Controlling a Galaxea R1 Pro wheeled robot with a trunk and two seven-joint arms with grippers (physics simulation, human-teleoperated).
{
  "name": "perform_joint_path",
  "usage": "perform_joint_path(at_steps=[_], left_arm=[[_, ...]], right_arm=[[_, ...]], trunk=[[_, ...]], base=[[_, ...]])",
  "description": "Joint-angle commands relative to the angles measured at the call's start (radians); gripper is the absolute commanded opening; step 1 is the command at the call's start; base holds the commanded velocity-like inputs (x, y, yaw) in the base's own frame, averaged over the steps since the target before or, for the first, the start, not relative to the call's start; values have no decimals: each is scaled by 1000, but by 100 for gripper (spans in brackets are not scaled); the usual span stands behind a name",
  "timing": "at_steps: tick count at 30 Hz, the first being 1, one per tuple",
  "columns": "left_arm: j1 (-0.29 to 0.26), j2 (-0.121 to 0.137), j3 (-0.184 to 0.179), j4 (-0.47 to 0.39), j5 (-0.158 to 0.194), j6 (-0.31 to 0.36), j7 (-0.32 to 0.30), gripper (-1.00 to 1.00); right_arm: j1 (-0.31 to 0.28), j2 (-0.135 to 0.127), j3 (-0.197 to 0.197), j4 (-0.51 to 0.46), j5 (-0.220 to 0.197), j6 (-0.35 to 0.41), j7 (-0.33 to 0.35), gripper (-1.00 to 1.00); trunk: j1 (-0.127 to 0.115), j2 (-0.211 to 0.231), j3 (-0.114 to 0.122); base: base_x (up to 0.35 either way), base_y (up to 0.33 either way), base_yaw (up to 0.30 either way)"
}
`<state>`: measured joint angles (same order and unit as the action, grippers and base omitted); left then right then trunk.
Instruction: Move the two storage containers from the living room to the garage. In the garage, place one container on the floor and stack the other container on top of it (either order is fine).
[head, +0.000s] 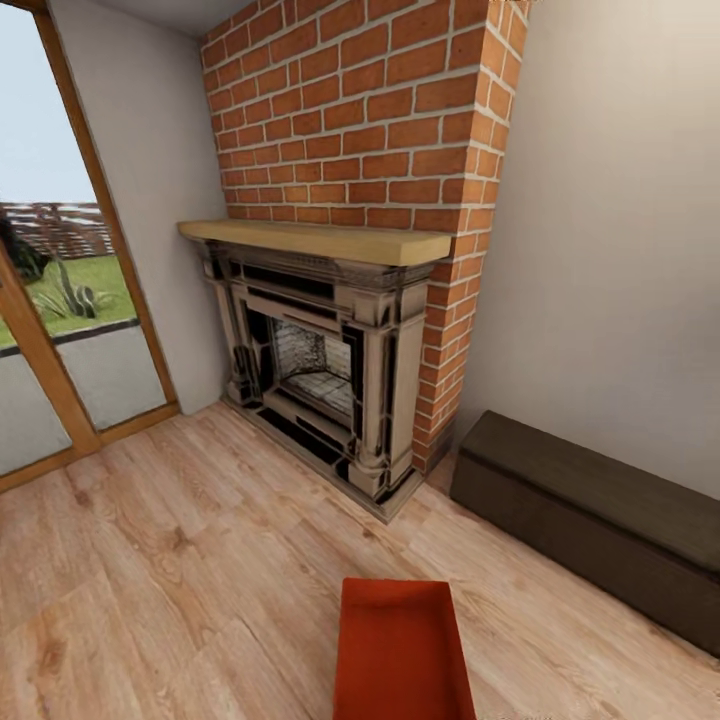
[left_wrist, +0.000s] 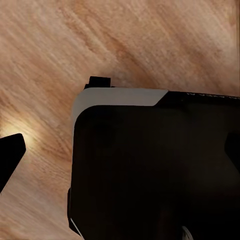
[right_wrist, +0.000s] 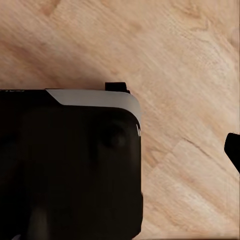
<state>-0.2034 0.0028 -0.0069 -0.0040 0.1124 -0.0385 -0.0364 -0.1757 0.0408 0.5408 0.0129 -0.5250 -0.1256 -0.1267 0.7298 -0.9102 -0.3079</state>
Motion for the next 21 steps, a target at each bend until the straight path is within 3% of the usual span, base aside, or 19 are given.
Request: perform_joint_path(at_steps=[1, 21], left_arm=[[-1, 0, -1, 1, 10, -3, -4, 100], [-1, 0, -1, 1, 10, -3, -4, 100]], right_arm=[[-1, 1, 8, 1, -9, -3, -2, 100], [-1, 1, 8, 1, -9, -3, -2, 100]], trunk=[[0, -1, -1], [0, -1, -1]], base=[[1, 0, -247], [0, 0, -247]])
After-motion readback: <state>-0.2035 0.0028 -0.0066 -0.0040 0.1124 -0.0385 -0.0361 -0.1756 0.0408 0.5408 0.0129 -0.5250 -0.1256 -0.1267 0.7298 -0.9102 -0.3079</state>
